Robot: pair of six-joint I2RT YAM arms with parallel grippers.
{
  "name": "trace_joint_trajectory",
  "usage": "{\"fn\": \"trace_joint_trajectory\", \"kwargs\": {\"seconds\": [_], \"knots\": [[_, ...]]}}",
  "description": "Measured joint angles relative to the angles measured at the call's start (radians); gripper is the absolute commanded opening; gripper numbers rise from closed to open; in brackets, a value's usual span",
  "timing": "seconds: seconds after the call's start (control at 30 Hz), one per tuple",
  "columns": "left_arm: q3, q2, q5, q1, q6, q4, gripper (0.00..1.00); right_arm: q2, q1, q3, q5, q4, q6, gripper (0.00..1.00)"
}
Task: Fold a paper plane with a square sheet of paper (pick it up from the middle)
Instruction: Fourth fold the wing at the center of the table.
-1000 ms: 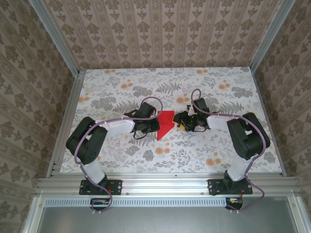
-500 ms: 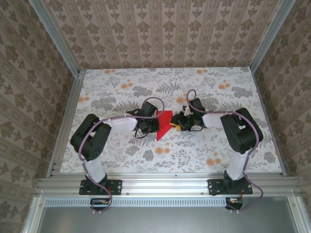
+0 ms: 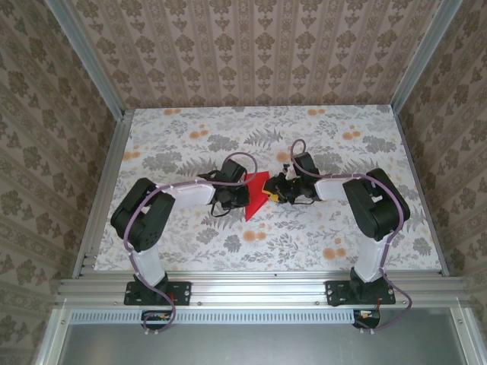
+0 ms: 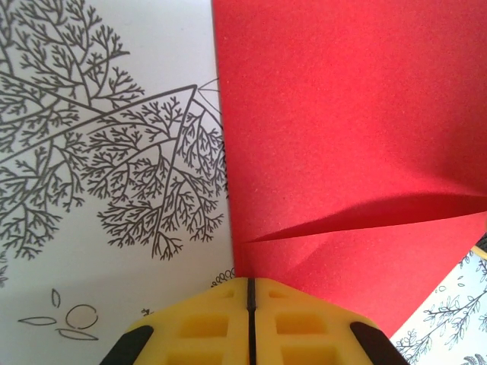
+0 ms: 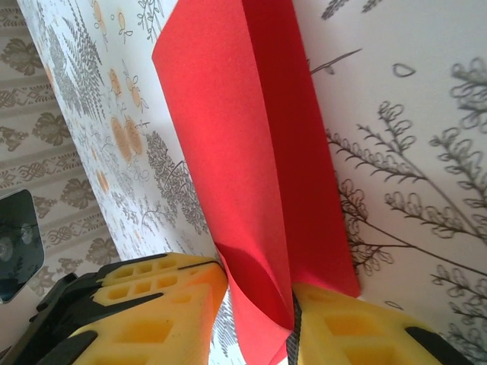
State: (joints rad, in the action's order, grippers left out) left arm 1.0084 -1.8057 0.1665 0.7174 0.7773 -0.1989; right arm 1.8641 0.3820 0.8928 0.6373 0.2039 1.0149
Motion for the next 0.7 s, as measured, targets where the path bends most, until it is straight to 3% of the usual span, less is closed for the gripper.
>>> {"fn": "trace_joint_trajectory", "kwargs": {"seconds": [0.23, 0.33, 0.53, 0.7], "knots": [[0.000, 0.000, 0.000, 0.000, 0.000, 0.000, 0.09, 0.014, 0.027, 0.000, 0.001, 0.010, 0.002, 0.31], [0.000, 0.000, 0.000, 0.000, 0.000, 0.000, 0.11, 0.018, 0.035, 0.000, 0.003, 0.010, -0.007, 0.23], [0.001, 0.002, -0.004, 0.000, -0.015, 0.001, 0.27, 0.020, 0.041, 0.000, -0.009, 0.004, -0.019, 0.00], [-0.002, 0.053, -0.011, 0.002, -0.029, -0.002, 0.38, -0.023, 0.051, -0.039, -0.123, -0.042, 0.001, 0.00]]}}
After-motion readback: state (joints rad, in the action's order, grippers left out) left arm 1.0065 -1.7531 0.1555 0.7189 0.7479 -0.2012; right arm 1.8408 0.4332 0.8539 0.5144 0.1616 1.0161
